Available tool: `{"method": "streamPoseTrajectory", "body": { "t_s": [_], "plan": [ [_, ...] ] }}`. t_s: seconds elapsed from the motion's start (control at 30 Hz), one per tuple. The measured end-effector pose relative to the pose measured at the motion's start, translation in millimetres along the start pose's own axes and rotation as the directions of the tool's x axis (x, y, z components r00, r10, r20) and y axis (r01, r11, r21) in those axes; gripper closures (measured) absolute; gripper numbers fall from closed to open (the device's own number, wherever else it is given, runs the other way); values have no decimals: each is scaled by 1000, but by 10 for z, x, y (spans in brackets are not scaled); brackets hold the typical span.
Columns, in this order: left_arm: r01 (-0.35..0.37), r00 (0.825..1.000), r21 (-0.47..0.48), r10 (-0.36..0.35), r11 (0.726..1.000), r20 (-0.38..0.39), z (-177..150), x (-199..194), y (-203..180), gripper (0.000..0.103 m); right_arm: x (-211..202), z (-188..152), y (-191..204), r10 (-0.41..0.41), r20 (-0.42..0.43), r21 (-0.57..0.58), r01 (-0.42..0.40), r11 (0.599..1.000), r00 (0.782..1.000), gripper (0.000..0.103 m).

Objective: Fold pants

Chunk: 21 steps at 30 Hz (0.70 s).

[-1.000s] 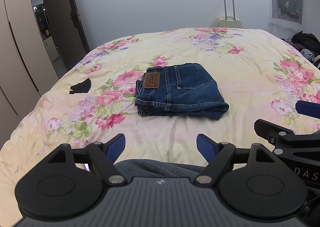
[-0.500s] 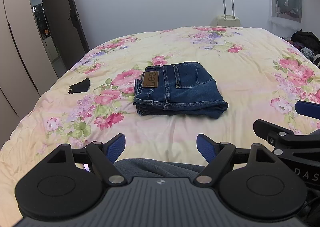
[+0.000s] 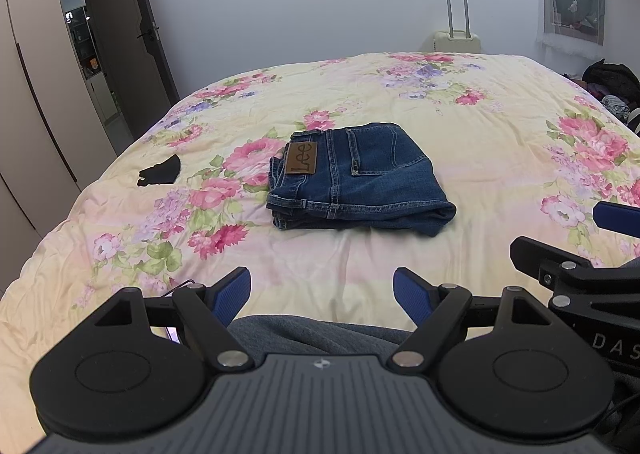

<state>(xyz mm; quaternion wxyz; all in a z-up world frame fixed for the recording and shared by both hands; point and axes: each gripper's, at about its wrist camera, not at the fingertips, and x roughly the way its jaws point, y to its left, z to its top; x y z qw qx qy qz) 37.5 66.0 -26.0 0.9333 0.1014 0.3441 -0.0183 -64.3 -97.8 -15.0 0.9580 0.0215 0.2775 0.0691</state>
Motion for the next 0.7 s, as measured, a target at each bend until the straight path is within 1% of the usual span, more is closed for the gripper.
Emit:
{"method": "streamPoseTrajectory", "body": {
  "t_s": [0.7],
  "plan": [
    [-2, 1000, -2, 2, 1000, 24, -21, -43, 22, 8, -5, -2, -1, -2, 2, 2, 2, 1000, 1000, 21]
  ]
}}
